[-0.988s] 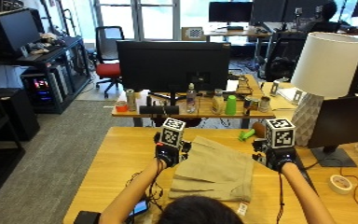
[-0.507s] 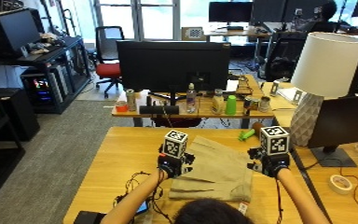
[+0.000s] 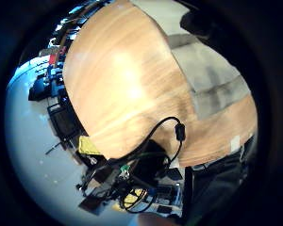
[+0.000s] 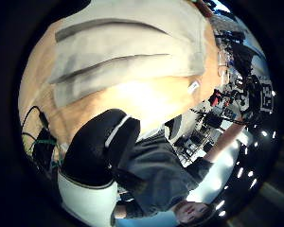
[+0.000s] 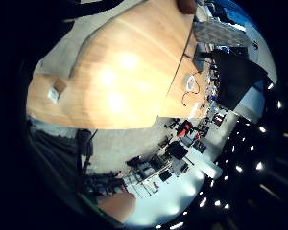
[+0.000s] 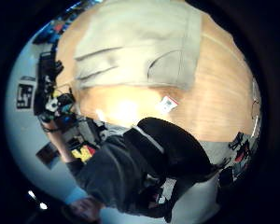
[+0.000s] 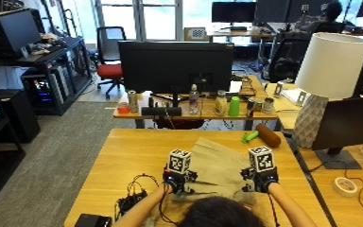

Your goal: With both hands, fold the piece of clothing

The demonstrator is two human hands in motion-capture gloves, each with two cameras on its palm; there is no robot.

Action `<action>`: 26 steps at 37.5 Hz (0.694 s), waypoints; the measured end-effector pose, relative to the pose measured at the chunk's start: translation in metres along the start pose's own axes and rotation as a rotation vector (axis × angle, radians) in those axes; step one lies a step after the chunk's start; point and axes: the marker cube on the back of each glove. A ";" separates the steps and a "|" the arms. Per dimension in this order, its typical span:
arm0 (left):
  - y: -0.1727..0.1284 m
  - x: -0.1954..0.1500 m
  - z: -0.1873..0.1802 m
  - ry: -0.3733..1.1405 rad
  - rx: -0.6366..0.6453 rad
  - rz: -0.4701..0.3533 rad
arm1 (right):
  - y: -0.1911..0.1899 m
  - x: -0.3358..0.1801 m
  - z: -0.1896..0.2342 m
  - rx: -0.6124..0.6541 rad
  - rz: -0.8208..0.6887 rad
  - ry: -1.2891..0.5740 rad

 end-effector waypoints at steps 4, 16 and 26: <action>0.013 0.009 0.007 0.009 0.032 0.054 | -0.015 -0.001 0.022 -0.054 -0.003 0.031; 0.048 0.011 0.024 -0.062 -0.064 -0.085 | -0.050 -0.007 0.077 -0.106 0.000 0.090; 0.032 0.007 0.032 -0.049 0.023 -0.053 | -0.012 -0.019 0.063 0.052 0.073 0.121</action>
